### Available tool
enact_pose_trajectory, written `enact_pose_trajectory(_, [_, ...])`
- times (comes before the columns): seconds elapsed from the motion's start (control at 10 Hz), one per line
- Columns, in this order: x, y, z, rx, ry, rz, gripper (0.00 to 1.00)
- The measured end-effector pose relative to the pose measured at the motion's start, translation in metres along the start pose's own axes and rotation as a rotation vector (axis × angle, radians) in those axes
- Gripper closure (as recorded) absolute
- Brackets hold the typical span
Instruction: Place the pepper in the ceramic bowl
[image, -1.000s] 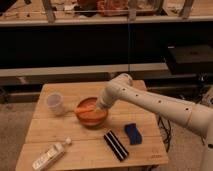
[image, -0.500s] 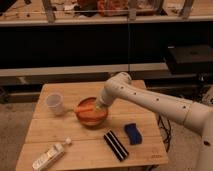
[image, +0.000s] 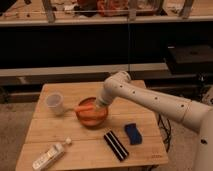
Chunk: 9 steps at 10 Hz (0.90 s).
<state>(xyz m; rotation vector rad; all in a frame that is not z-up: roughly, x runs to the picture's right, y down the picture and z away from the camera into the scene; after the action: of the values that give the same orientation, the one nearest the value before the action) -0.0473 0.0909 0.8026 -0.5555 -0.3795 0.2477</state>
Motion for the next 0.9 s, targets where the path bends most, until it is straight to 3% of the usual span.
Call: enact_pose_trajectory(0.9, [-0.0007,-0.0081,0.0007,-0.002,0.009,0.004,1.00])
